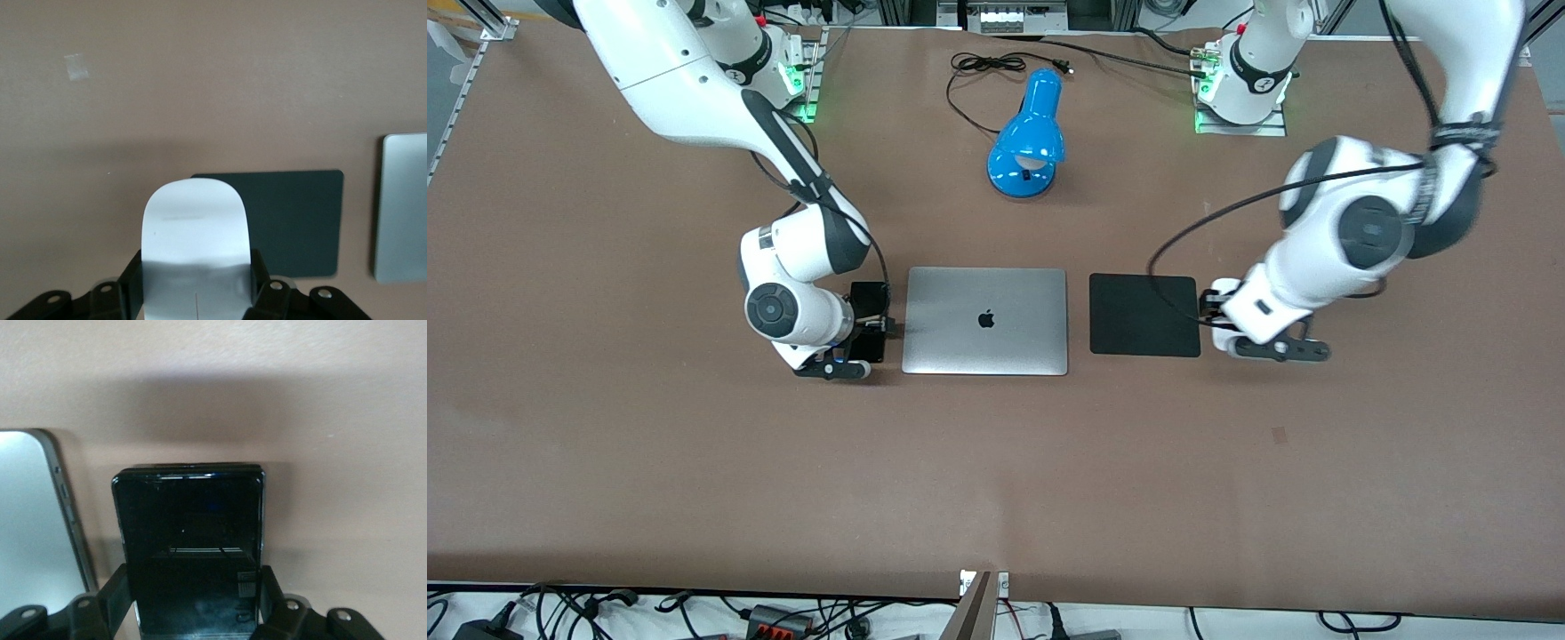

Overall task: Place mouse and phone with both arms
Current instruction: 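Lower the phone beside the laptop while the left gripper lowers the mouse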

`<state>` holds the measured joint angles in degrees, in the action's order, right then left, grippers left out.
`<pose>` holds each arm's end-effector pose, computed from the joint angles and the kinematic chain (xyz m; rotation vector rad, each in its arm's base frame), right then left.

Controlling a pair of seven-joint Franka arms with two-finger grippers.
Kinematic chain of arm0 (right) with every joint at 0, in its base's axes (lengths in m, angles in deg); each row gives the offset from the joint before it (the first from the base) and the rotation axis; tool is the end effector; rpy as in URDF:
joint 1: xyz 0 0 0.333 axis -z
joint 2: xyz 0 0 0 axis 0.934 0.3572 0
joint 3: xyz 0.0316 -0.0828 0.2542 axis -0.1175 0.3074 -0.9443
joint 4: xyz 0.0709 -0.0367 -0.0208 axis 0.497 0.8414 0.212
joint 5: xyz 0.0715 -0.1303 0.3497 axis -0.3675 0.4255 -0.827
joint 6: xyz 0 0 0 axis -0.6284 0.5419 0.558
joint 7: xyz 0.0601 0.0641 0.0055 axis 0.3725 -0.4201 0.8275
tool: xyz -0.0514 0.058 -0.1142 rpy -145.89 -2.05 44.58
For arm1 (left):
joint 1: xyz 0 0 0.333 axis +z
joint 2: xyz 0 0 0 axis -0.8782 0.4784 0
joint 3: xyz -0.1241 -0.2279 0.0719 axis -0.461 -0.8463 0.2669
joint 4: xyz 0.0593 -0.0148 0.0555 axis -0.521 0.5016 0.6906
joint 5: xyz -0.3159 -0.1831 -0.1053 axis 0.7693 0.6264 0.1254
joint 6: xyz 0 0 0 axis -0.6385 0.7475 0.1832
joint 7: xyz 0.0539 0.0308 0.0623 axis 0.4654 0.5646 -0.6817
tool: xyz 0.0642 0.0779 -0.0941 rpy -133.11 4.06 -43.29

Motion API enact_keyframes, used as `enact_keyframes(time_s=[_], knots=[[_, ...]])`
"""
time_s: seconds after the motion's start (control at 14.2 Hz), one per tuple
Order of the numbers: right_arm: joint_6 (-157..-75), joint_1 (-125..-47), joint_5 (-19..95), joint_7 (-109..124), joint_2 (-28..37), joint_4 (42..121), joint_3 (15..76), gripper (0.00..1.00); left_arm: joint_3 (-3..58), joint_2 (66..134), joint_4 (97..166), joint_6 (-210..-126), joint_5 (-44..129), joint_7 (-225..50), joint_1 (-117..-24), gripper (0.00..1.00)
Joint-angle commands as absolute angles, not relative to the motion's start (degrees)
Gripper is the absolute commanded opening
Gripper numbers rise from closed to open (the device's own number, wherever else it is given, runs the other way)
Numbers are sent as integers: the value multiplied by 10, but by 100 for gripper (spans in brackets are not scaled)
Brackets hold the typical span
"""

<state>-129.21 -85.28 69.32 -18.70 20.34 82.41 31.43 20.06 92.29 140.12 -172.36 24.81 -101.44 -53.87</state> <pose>0.5449 0.2588 0.1143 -3.0361 0.0483 0.3489 0.5617 -0.1681 0.2828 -3.1280 0.0441 0.0836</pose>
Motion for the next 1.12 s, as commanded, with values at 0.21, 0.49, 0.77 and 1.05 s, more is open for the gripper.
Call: enact_keyframes(time_s=[0.21, 0.49, 0.77, 1.05], knots=[[-1296, -859, 730, -189, 208, 820, 319, 22, 178, 934, 1531, -1924, 156, -1128, -544, 35], [-1295, -859, 731, -192, 208, 820, 319, 54, 179, 965, 1548, -1970, 155, -1152, -556, 35], [-1289, -858, 731, -191, 201, 801, 320, 100, 179, 992, 1548, -1981, 146, -1167, -561, 35], [-1210, -851, 732, -184, 169, 747, 324, 100, 180, 1015, 1548, -1983, 90, -1216, -564, 36]])
